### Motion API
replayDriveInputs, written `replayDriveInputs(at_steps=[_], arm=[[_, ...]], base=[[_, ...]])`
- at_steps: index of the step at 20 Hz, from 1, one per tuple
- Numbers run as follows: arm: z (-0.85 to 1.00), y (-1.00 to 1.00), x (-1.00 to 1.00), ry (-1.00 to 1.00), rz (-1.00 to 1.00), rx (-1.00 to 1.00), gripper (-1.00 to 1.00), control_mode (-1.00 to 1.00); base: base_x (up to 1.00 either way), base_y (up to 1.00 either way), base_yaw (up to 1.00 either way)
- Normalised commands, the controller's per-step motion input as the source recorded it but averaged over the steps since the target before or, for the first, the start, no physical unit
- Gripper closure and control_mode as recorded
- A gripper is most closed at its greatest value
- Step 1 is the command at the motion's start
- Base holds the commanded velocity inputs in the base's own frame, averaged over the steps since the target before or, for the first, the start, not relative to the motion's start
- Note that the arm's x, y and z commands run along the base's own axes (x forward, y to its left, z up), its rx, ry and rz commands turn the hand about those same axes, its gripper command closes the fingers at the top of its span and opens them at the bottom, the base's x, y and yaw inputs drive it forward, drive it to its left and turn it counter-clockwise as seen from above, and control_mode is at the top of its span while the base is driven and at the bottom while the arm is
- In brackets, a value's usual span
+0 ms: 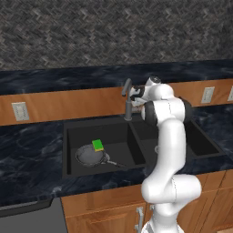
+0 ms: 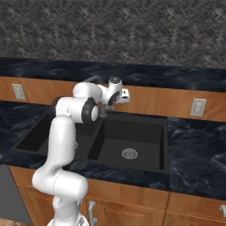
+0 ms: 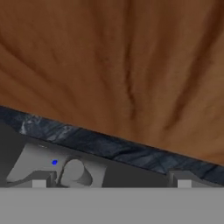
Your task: Pick the pan and sponge and place them into the sink. Then turn on the water.
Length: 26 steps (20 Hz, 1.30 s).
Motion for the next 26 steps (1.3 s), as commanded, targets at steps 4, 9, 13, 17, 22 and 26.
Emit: replayDriveInputs(at_steps=[4, 9, 13, 17, 22, 26], arm=[[-0.22, 0.00, 0.32, 0.00, 0.00, 0.00, -1.00, -1.00], [-0.17, 0.00, 0.34, 0.00, 0.00, 0.00, -1.00, -1.00], [-0.20, 0.00, 0.33, 0.00, 0.00, 0.00, -1.00, -1.00], [-0.25, 0.00, 0.27, 0.00, 0.00, 0.00, -1.00, -1.00], [-0.24, 0.02, 0.15, -0.05, -0.02, 0.00, -1.00, -1.00], [-0.24, 0.18, 0.01, -0.08, -0.10, 0.00, -1.00, -1.00]], base=[[0.00, 0.00, 0.00], [0.00, 0.00, 0.00], [0.00, 0.00, 0.00], [0.00, 0.00, 0.00], [0.00, 0.00, 0.00], [0.00, 0.00, 0.00]])
